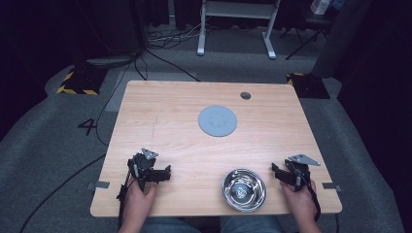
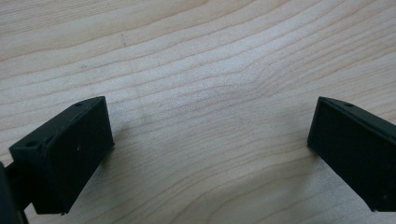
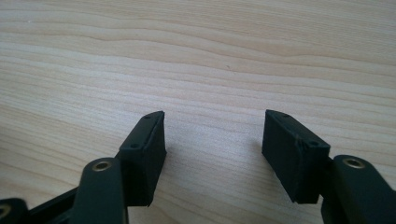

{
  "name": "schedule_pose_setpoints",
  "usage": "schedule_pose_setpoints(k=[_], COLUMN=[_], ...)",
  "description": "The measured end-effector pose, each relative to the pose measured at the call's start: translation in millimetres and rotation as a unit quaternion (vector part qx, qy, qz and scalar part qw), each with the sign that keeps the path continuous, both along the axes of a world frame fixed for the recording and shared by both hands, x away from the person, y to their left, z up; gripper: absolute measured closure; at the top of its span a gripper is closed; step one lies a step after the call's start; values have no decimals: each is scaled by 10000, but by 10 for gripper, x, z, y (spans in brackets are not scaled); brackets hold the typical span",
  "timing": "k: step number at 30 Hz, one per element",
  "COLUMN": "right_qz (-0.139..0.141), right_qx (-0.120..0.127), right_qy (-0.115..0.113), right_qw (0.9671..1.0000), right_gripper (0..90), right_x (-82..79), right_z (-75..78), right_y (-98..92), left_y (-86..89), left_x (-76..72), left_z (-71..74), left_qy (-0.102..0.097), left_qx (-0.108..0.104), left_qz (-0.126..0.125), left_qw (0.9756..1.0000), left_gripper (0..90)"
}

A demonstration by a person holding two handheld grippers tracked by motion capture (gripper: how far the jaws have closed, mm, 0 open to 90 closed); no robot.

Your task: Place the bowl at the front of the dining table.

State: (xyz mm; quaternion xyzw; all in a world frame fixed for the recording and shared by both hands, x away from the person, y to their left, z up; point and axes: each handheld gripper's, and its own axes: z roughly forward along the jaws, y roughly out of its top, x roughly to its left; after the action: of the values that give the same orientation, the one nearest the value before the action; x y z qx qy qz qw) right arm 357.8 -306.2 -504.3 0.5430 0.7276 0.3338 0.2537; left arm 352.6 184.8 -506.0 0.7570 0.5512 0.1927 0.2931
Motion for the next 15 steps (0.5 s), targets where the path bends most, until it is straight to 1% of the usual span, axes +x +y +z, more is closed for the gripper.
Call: schedule_pose_setpoints(k=[15], right_qz=[-101], right_qx=[5], right_qy=[3], right_qw=[9999], right_gripper=[392], right_x=[4], right_z=[1], right_y=[21], left_y=[0], left_x=[0], left_z=[0], left_qy=[-1], left_qx=[0], left_qz=[0], left_qw=[10000], left_gripper=[2])
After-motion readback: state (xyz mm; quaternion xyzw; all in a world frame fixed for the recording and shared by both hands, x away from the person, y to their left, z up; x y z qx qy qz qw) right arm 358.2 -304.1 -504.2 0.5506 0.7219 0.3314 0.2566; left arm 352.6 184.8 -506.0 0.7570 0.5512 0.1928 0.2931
